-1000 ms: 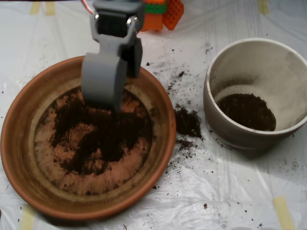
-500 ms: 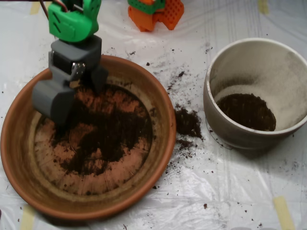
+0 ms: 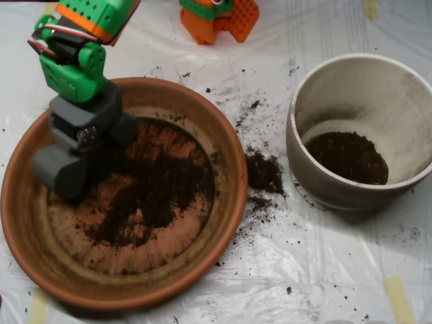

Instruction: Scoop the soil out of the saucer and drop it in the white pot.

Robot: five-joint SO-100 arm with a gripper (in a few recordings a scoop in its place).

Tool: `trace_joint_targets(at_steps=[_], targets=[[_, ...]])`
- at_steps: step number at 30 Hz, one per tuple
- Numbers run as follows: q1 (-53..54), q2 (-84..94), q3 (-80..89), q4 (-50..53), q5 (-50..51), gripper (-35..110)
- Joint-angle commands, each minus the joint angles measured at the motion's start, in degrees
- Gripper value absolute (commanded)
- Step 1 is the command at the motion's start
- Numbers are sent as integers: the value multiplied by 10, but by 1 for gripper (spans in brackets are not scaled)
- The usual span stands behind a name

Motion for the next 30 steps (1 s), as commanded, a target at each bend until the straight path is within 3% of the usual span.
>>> trace_joint_targets(at_steps=[1,10,17,30], targets=[[16,-15,-100,31,-8,25],[7,45,-13,-18,-32,0],[-74,212,155,-61,-70,-1],[-176,429,128,35,-122,-1]])
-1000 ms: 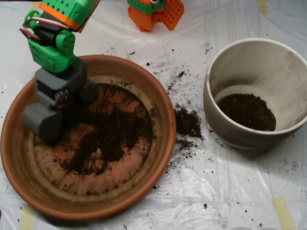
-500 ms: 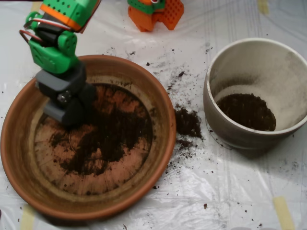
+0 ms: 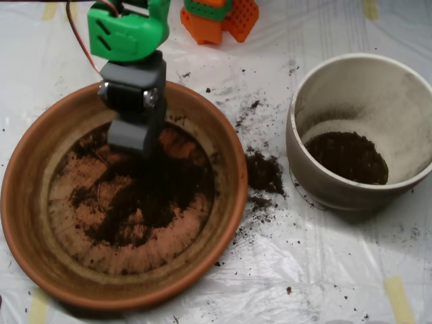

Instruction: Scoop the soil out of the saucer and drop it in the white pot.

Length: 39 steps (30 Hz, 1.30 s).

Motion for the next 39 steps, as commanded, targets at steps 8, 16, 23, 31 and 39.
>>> trace_joint_targets(at_steps=[8,16,23,31,39], targets=[[-144,266,-27,69,-19,-1],[-331,246,-177,162,0,-1],[-446,59,-373,233,-30,-1],[-504,-218,-695,413,-41,34],[-512,-258,-747,450,-29,38]])
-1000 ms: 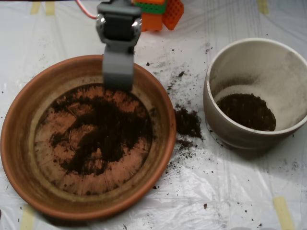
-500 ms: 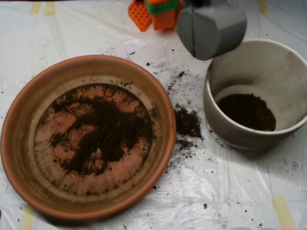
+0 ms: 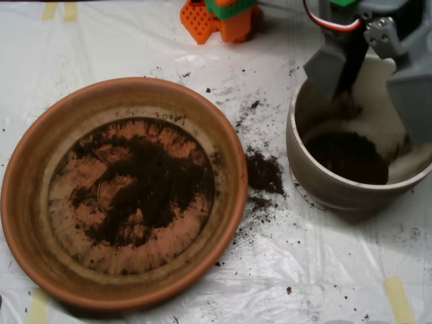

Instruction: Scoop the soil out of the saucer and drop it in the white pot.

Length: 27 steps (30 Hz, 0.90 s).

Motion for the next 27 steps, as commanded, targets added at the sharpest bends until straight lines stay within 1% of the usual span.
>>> trace_joint_targets(at_steps=[1,10,13,15,19,23,27], targets=[[-3,25,-54,11,-3,38],[11,54,-47,17,4,38],[43,113,-4,-7,25,39],[85,178,62,-41,41,39],[203,330,263,-140,66,37],[319,436,457,-216,69,36],[401,518,653,-294,53,35]])
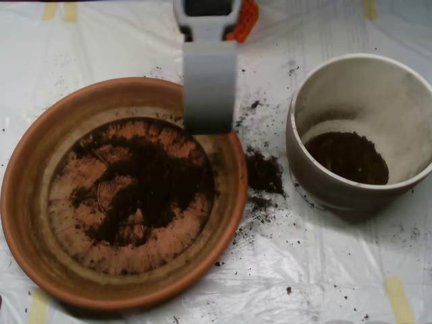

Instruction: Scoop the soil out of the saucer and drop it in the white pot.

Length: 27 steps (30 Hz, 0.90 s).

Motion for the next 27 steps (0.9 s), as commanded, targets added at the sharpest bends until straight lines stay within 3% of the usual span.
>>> trace_joint_targets(at_steps=[1,6,10,16,27], targets=[[76,108,152,-77,-19,35],[128,106,310,-175,-42,35],[134,21,336,-214,-59,35],[120,-151,245,-217,-77,35],[71,-356,11,-133,-143,36]])
